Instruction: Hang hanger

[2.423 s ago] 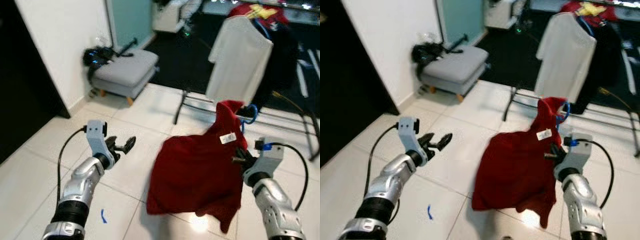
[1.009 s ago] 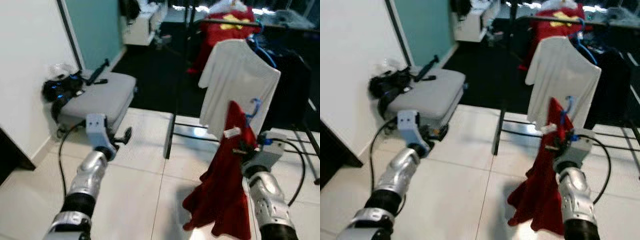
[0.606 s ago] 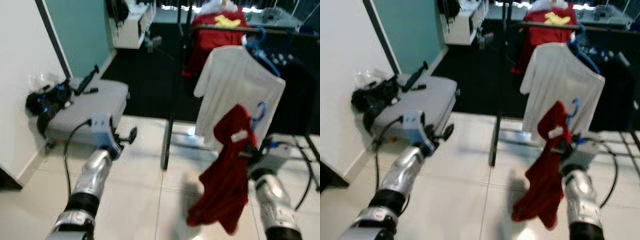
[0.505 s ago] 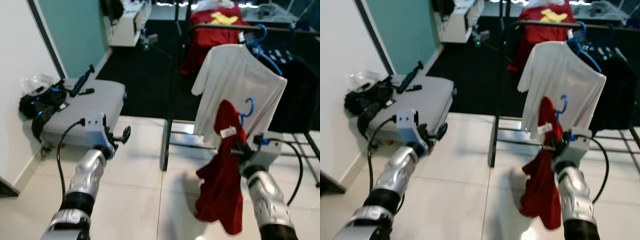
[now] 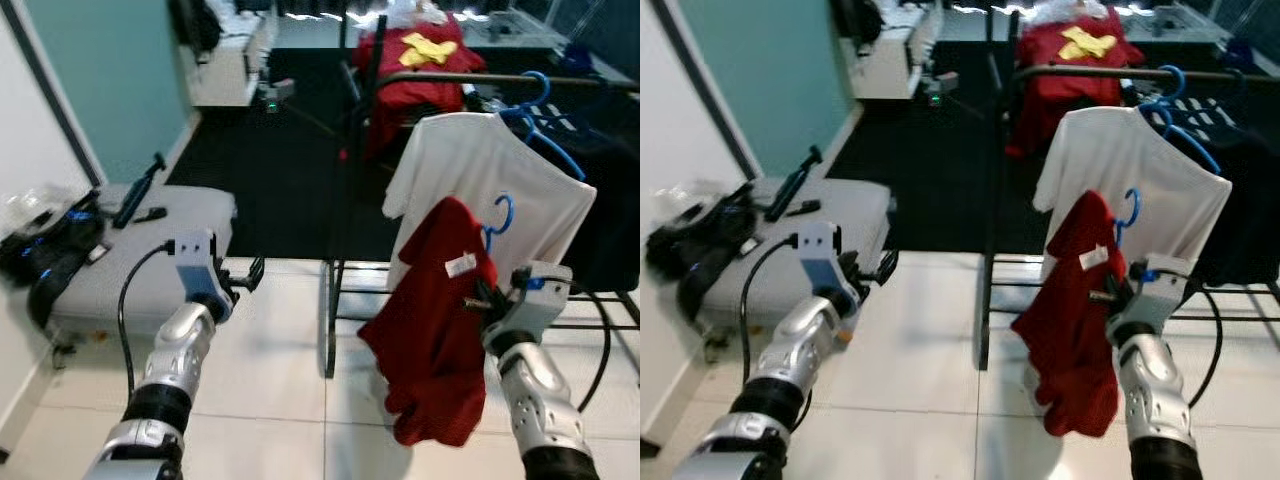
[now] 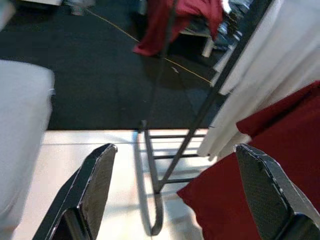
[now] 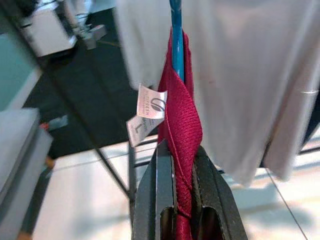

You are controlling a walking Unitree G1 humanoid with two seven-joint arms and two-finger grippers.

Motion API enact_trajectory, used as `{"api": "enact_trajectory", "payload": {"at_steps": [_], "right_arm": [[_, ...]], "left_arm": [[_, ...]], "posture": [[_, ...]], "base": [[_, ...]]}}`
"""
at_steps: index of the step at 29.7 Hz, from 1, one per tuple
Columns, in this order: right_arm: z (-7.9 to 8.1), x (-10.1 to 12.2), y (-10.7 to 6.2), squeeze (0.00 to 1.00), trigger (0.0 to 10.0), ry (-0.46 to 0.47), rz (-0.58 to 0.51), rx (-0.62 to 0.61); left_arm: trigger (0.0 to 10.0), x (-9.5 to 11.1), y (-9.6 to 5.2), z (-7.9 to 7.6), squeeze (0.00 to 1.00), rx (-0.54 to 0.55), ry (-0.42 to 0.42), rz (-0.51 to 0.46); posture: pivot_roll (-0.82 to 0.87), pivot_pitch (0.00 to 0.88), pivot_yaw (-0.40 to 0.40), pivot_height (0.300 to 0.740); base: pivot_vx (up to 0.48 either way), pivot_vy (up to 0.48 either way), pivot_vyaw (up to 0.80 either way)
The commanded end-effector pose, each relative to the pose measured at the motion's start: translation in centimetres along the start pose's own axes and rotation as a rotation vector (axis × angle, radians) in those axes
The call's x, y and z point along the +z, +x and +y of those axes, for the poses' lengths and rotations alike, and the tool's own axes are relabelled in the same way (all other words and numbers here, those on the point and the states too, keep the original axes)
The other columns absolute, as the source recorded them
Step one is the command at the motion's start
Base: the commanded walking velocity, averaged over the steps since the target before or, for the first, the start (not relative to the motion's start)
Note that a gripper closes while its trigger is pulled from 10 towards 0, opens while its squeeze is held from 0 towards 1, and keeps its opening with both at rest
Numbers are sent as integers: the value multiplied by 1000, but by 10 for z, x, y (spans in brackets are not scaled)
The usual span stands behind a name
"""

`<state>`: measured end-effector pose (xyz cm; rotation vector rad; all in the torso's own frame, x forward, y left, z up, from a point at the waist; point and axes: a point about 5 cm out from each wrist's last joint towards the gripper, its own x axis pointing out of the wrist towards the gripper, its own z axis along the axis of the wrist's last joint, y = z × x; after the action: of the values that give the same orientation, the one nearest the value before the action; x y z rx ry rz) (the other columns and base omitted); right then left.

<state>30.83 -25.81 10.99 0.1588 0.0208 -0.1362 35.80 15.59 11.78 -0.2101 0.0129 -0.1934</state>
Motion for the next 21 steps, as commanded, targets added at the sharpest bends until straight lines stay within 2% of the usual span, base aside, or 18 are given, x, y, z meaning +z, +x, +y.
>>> {"api": "enact_trajectory", "payload": {"at_steps": [1,8,9,10,12,13,16,21], "right_arm": [[-1,2,-1,0,0,2,-9,7],[8,7,1,0,0,17,5,99],[18,15,1,0,0,16,10,206],[18,15,1,0,0,16,10,206],[31,26,-1,0,0,5,3,338],[31,26,-1,0,0,5,3,338],[46,48,-6,0,0,-36,-47,482],[46,58,-5,0,0,-45,-80,485]], "left_arm": [[10000,-4,-1,-1,0,-6,6,16],[10000,-4,0,-1,0,-5,6,17],[10000,-4,-1,-1,0,-5,5,17],[10000,-4,-1,-1,0,-5,5,17],[10000,-4,-1,0,0,-4,5,18],[10000,-4,-1,0,0,-4,5,18],[10000,-5,-1,0,0,-5,5,20],[10000,-5,-1,0,0,-5,3,20]], "posture": [[-78,119,33,740],[-77,119,33,740],[-74,121,35,740],[-74,121,35,740],[-77,122,37,740],[-77,122,37,740],[-79,122,36,740],[-79,123,36,740]], "base": [[480,0,0],[480,0,0],[480,0,0],[480,0,0],[480,0,0],[480,0,0],[480,0,0],[480,0,0]]}}
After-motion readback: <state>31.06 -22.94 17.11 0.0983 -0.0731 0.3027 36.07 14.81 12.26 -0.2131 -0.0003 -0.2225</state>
